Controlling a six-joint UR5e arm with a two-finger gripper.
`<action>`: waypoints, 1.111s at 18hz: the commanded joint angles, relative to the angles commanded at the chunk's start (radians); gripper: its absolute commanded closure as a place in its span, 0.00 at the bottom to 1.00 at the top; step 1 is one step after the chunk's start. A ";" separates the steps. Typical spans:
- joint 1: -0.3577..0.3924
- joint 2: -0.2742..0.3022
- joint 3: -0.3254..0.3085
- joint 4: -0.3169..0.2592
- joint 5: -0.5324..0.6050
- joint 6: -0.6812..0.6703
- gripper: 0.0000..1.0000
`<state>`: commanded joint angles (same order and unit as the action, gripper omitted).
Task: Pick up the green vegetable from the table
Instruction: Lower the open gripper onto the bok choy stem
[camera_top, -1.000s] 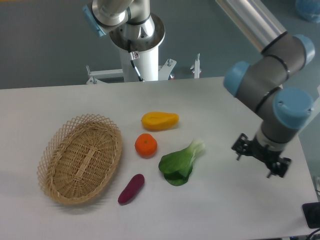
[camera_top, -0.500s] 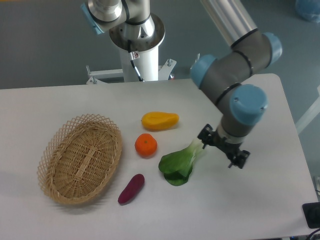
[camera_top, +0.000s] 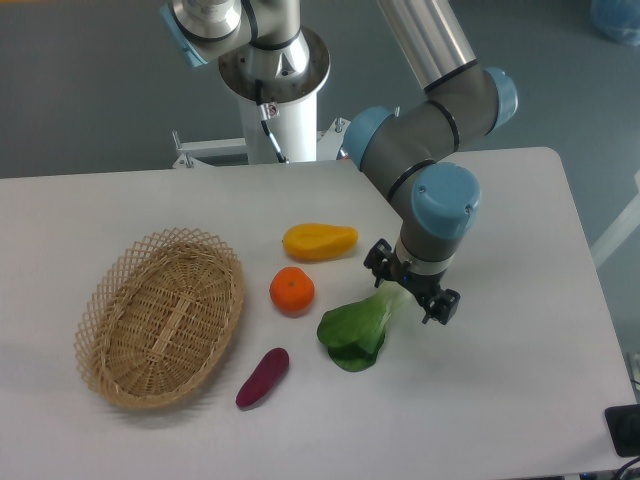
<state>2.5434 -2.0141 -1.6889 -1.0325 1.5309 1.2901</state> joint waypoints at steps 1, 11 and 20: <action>-0.003 -0.002 -0.003 0.006 0.002 0.000 0.00; -0.025 -0.021 -0.038 0.044 0.041 -0.031 0.00; -0.037 -0.041 -0.048 0.060 0.066 -0.038 0.00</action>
<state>2.5065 -2.0555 -1.7364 -0.9726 1.5969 1.2518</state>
